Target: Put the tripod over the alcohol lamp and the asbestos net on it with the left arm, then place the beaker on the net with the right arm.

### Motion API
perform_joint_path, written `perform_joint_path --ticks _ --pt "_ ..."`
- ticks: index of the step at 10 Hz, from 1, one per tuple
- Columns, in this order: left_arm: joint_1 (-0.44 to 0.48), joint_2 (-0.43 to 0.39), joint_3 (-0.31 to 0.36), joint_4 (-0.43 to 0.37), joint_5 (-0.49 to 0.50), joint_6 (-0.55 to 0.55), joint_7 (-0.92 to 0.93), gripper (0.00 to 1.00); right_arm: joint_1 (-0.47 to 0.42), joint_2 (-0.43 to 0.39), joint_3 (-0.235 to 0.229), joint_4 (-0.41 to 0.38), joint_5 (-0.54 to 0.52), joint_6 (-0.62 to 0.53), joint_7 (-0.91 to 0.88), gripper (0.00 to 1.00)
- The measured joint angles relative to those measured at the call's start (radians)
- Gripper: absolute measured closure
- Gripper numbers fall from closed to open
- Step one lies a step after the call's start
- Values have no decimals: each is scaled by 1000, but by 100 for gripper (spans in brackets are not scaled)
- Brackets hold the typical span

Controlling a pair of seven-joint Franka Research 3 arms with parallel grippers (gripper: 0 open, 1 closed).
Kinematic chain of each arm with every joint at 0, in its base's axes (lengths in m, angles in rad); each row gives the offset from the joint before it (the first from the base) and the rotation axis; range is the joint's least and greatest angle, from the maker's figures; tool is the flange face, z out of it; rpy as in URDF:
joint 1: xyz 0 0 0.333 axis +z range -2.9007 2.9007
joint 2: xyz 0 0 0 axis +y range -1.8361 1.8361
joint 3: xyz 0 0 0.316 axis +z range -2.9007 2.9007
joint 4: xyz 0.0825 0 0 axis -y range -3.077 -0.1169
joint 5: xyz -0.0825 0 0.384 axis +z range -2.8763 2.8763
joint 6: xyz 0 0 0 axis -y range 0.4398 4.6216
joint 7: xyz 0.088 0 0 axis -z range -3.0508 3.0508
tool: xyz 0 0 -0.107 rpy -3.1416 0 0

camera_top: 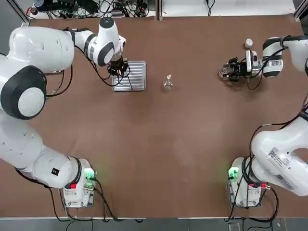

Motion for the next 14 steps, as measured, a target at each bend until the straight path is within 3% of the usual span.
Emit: perform_joint_path --ticks 1,4,7,12,14 --pt "1 0 0 1 0 2 0 81 -3 0 1 -3 0 -2 0 41" --pt "2 0 1 5 1 5 0 91 -6 0 2 -8 0 -3 0 41" --pt "2 -1 0 30 1 -35 0 92 -7 -4 4 -8 0 -3 0 41" --pt "-15 11 -11 315 0 -385 0 92 -8 -11 4 -8 0 0 0 41" --pt "-66 105 -25 496 -2 -505 -7 92 -8 -13 4 -8 0 0 0 41"
